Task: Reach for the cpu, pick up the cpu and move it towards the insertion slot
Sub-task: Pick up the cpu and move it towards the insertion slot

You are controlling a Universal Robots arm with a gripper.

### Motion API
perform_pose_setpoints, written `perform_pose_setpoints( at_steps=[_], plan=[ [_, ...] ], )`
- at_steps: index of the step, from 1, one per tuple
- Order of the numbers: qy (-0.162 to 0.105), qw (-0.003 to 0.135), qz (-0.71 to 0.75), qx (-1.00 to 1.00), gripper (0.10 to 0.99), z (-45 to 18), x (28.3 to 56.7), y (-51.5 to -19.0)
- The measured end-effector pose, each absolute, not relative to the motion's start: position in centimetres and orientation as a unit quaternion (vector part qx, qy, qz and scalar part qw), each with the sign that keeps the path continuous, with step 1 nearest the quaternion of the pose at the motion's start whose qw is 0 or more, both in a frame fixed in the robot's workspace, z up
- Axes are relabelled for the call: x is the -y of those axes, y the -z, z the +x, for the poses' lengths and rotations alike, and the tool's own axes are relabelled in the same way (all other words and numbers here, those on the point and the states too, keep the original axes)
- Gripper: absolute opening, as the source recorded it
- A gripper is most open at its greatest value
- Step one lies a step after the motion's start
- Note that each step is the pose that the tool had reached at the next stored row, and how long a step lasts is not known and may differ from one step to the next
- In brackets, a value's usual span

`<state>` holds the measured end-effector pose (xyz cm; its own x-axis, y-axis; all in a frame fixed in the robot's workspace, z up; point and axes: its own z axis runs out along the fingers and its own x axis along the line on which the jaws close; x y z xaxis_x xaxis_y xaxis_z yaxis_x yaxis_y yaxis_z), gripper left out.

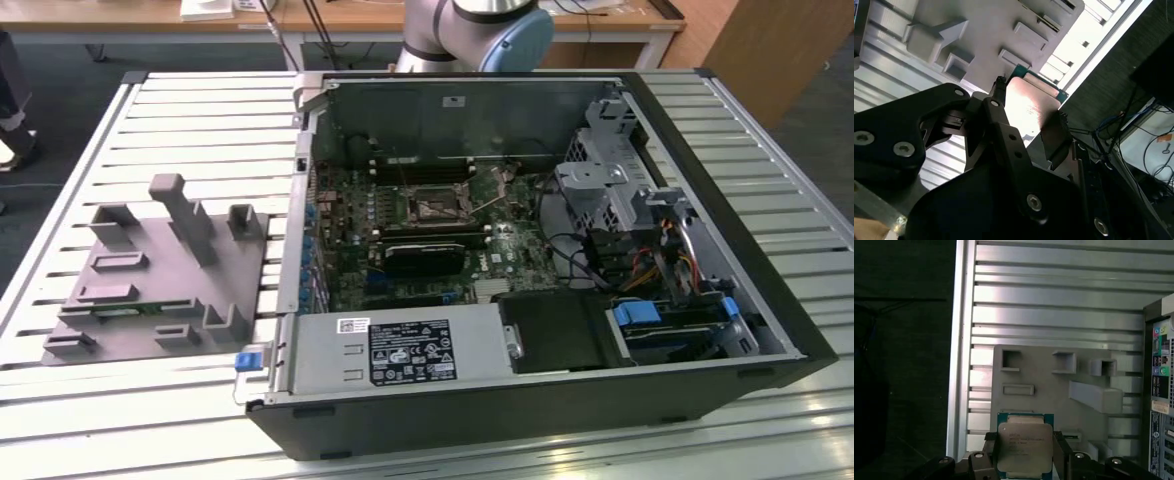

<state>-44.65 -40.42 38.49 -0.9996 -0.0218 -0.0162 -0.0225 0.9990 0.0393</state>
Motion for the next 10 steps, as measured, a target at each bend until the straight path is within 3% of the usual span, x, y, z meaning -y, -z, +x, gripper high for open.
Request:
perform_pose_setpoints(
  at_steps=[10],
  plan=[
    [-0.036,0.003,-0.011,-0.999,0.529,-44.26,40.42,-39.51]
  ],
)
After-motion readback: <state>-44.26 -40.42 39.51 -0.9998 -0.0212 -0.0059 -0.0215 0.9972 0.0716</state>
